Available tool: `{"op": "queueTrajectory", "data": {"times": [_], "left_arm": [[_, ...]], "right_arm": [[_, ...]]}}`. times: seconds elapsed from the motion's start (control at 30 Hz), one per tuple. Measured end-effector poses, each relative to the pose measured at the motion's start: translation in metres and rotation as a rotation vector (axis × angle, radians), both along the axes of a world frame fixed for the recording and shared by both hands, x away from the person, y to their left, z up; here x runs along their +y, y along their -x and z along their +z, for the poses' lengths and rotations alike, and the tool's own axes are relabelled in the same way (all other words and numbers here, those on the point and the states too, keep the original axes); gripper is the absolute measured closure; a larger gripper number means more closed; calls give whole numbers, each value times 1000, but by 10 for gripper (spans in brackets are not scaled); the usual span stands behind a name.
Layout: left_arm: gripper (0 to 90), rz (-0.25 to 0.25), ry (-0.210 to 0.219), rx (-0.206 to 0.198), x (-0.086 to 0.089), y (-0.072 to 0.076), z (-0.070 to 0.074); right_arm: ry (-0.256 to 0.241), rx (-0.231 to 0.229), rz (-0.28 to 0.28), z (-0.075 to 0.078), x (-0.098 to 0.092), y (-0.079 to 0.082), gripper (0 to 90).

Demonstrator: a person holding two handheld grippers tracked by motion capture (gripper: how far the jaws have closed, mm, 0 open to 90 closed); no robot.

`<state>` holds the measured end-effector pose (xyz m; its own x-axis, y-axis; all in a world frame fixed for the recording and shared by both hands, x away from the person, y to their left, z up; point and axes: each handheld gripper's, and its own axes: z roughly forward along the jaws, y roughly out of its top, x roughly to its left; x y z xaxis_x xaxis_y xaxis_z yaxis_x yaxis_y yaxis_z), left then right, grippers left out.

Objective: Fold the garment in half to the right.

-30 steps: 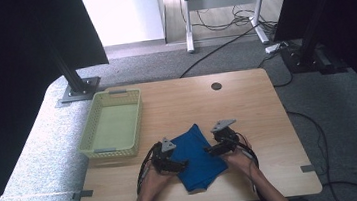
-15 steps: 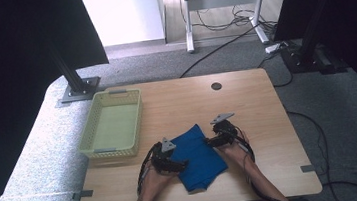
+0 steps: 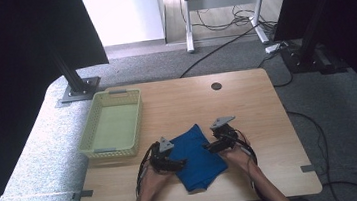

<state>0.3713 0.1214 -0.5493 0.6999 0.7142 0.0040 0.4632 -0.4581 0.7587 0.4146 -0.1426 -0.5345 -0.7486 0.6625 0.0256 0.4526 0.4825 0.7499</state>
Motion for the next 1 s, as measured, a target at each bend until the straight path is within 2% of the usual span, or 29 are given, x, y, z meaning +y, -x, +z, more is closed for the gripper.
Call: {"op": "queueTrajectory", "data": {"times": [0.27, 0.53, 0.8, 1.0], "left_arm": [[96, 10, 16, -27, 13, 8, 12], [96, 49, 36, -37, 35, 19, 20], [96, 79, 35, -44, 50, 29, 18], [96, 94, 16, -35, 56, 32, 12]], "right_arm": [[-16, -14, 19, 7, -11, 14, 185], [-21, -17, 20, 6, -28, 29, 179], [-25, -23, -5, 3, -50, 44, 177], [-20, -24, -39, -2, -70, 56, 177]]}}
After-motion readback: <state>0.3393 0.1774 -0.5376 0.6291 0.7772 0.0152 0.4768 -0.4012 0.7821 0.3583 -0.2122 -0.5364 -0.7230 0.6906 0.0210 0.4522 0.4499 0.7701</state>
